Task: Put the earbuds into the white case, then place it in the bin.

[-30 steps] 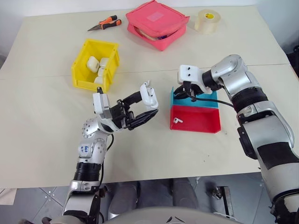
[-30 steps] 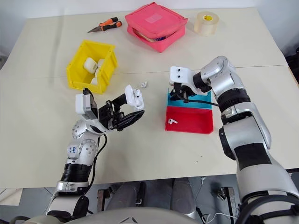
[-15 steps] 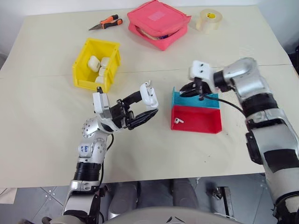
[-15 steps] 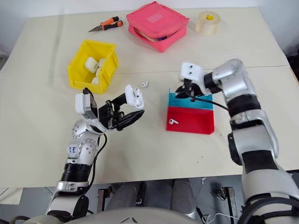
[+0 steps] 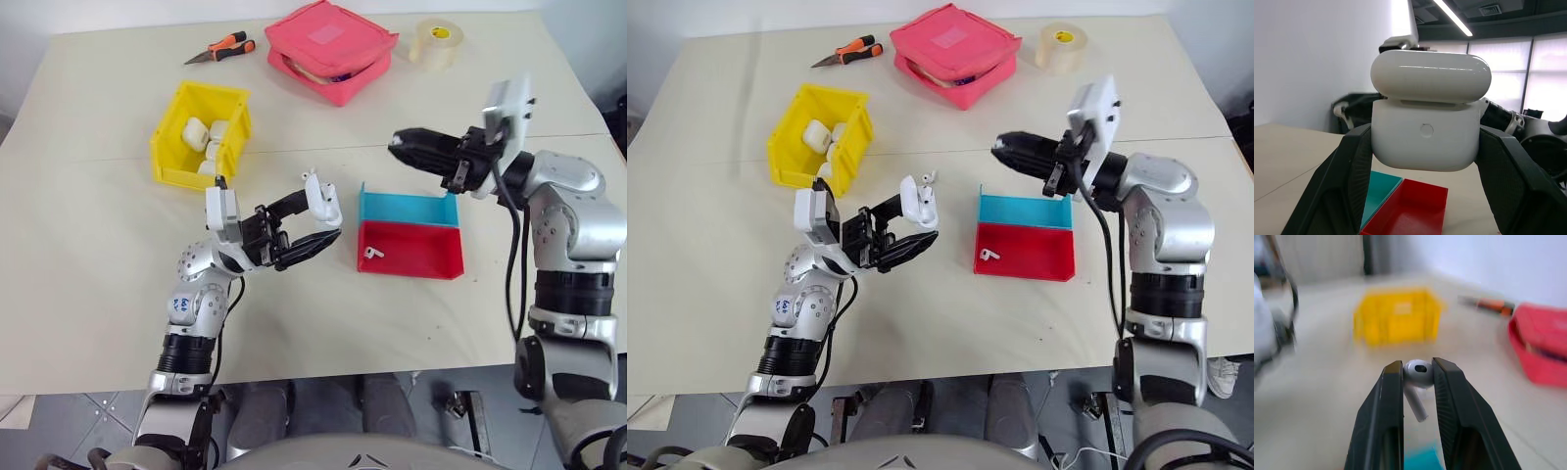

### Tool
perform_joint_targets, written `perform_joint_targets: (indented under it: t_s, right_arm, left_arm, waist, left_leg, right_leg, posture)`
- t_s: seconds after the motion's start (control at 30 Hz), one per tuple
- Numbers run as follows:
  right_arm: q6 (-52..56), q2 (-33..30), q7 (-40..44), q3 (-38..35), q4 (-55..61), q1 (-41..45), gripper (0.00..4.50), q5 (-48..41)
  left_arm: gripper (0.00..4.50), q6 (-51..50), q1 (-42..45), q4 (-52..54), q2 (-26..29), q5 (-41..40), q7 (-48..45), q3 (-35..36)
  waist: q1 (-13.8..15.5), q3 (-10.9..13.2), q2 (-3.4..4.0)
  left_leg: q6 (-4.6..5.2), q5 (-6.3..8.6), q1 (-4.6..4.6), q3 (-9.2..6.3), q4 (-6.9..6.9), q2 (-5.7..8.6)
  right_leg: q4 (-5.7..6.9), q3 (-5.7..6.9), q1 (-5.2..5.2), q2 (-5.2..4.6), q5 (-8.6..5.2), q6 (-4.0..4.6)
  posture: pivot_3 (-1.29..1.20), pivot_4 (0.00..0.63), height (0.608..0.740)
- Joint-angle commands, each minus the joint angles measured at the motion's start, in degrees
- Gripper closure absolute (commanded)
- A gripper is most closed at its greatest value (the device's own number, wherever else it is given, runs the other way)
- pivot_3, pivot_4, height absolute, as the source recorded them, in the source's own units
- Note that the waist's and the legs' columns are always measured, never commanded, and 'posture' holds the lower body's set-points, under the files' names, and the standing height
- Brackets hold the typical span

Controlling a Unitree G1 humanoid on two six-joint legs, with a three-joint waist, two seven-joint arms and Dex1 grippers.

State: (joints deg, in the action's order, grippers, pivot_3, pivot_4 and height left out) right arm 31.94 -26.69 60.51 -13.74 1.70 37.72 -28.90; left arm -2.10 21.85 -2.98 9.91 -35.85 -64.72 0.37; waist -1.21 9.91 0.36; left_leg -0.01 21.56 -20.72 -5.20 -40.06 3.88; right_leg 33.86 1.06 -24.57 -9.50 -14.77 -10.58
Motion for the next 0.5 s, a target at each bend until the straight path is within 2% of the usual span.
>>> perform_joint_targets:
  t_s: [0.03, 0.1, 0.23, 0.5]
  right_arm:
    - [7.73, 3.73, -5.85, -5.08, 10.43, -4.20, 4.01, -14.20]
    - [11.31, 6.31, -9.64, -5.79, 14.88, -6.93, 4.01, -21.04]
    - [14.60, 9.64, -15.29, -4.01, 21.37, -11.79, 4.01, -29.32]
    - [12.40, 13.78, -21.61, 1.53, 25.90, -17.75, 4.01, -32.88]
  left_arm:
    - [1.72, -1.29, 1.23, 1.56, -0.02, -1.29, -0.03, -0.08]
    - [1.72, -1.94, 1.89, 1.48, -0.09, -1.32, 0.16, 0.07]
    - [1.72, -2.84, 2.75, 1.19, -0.11, -1.38, 0.22, 0.41]
    - [1.72, -4.18, 3.26, 1.40, -0.77, -1.36, 0.28, 0.22]
  waist:
    - [0.38, 0.00, 0.00]
    - [0.66, 0.00, 0.00]
    - [1.09, 0.00, 0.00]
    - [1.05, 0.00, 0.00]
  left_leg:
    - [0.00, 0.00, 0.00, -0.05, 0.00, 0.00]
    - [0.00, 0.00, 0.00, -0.04, 0.00, 0.01]
    - [0.00, 0.00, 0.00, -0.03, -0.03, 0.01]
    - [0.00, -0.01, 0.04, -0.01, -0.03, 0.04]
  right_leg:
    - [0.00, 0.03, 0.01, 0.00, 0.00, 0.00]
    - [0.00, 0.00, 0.01, 0.00, 0.00, 0.00]
    - [0.03, 0.00, 0.02, 0.00, 0.00, 0.00]
    - [0.06, -0.02, 0.02, 0.01, 0.00, 0.00]
  posture:
    - [0.00, 0.150, 0.740]
    - [0.00, 0.150, 0.740]
    - [0.00, 0.150, 0.740]
    - [0.00, 0.150, 0.740]
